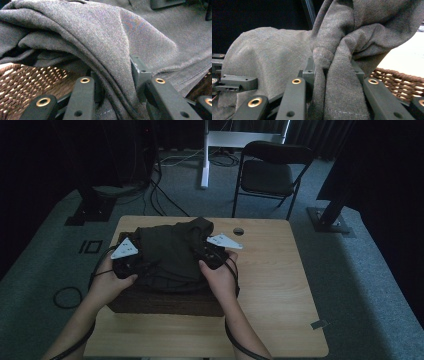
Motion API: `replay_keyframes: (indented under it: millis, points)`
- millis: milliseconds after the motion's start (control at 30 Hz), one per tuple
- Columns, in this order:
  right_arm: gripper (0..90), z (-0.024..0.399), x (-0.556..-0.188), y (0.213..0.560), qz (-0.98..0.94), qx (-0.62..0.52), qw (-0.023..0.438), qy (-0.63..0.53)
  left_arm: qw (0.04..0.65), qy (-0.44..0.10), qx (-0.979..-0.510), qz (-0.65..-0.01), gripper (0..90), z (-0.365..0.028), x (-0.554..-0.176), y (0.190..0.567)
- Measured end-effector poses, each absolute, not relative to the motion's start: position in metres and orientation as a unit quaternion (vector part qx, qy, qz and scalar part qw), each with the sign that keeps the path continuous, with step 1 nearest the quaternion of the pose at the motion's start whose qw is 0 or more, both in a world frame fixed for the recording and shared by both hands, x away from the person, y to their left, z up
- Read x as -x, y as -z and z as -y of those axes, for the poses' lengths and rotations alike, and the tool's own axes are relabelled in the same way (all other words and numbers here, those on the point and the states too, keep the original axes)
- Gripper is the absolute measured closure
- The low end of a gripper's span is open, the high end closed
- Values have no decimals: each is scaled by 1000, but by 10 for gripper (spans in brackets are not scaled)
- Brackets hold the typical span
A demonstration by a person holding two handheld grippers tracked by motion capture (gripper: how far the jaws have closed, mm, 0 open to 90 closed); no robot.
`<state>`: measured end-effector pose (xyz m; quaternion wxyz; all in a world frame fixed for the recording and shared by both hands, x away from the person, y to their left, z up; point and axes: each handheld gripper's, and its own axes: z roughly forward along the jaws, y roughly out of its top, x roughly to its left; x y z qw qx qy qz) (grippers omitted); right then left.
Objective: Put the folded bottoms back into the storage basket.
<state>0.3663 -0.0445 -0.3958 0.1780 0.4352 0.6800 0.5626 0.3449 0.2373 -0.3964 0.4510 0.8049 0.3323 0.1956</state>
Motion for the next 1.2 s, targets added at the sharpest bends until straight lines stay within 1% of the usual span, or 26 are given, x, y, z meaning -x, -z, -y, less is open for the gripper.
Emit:
replay_keyframes:
  millis: [167, 333, 467, 633, 767, 1000, 1067, 1200]
  points:
    - [679, 37, -370, 409, -675, -443, 174, -564, 446, -197, -805, -337, 697, -242, -350, 405]
    - [679, 32, -373, 420, -677, -444, 187, -557, 438, -199, -813, -329, 697, -242, -359, 414]
    - [679, 32, -375, 431, -678, -453, 182, -549, 431, -197, -820, -321, 697, -241, -363, 425]
    - [679, 31, -378, 443, -678, -460, 180, -544, 427, -190, -822, -326, 698, -241, -367, 434]
    - [678, 29, -381, 448, -680, -465, 179, -538, 425, -189, -822, -330, 698, -242, -371, 440]
    - [680, 28, -382, 454, -678, -470, 166, -540, 429, -171, -819, -341, 698, -247, -371, 447]
    - [680, 28, -381, 456, -683, -470, 161, -535, 423, -164, -823, -342, 698, -248, -371, 449]
    - [679, 24, -383, 463, -691, -471, 158, -525, 411, -168, -827, -344, 698, -249, -373, 454]
